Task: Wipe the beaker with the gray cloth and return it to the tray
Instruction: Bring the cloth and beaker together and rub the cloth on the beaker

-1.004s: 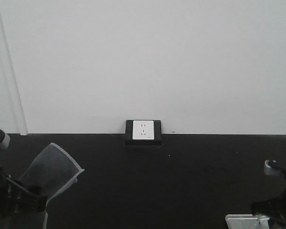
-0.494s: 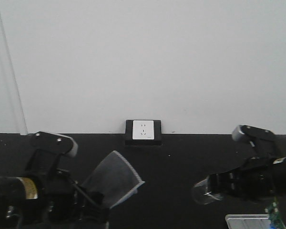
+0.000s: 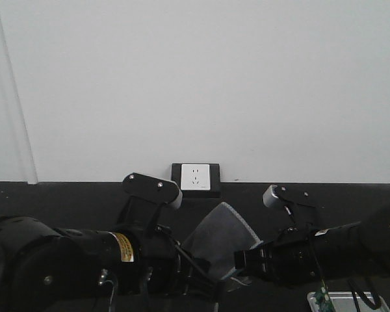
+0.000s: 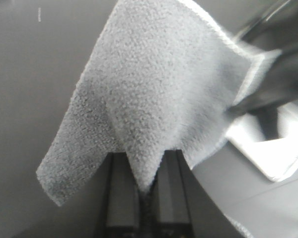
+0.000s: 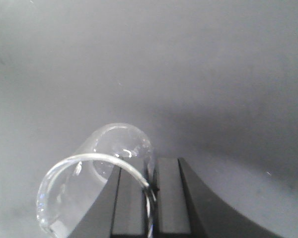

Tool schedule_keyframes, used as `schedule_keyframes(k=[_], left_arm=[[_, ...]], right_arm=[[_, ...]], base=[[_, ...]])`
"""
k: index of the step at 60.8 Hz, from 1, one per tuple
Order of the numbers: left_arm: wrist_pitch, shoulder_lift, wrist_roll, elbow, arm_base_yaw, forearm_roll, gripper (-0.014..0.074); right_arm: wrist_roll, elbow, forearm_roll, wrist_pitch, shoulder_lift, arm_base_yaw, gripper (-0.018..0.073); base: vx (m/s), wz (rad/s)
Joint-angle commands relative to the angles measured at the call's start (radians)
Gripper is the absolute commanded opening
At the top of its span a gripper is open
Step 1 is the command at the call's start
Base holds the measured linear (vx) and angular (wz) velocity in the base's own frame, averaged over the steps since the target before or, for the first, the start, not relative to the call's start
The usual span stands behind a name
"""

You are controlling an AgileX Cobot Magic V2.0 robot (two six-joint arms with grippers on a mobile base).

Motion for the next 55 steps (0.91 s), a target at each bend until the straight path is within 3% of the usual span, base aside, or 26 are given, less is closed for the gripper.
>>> schedule_keyframes(k=[1,12,31,55], left_arm=[[-0.065,0.010,-0.009,-0.035,-0.005,-0.008,0.0000],[-0.065,0.113,-0.009,-0.035,0.016,-0.001,0.0000],[-0.019,0.110,-0.009,-0.034,0.097,-0.009,0.0000],[-0.055,-0.044,-0.008,-0.034,0.014,-0.038,0.0000]], right_arm=[[-0.037,-0.028,0.065,-0.016,-0.044,-0.001,-0.0010],[-0.053,-0.028,0.076,0.037,-0.045,-0.001,-0.0010],[-0.053,-0.028,0.075,0.028,-0.079,-0.001,-0.0010],[-0.053,-0.028,0.088,-0.014,-0.040,-0.001,-0.0010]], base=[[0.00,0.00],[0.00,0.00],[0.00,0.00],[0.00,0.00]])
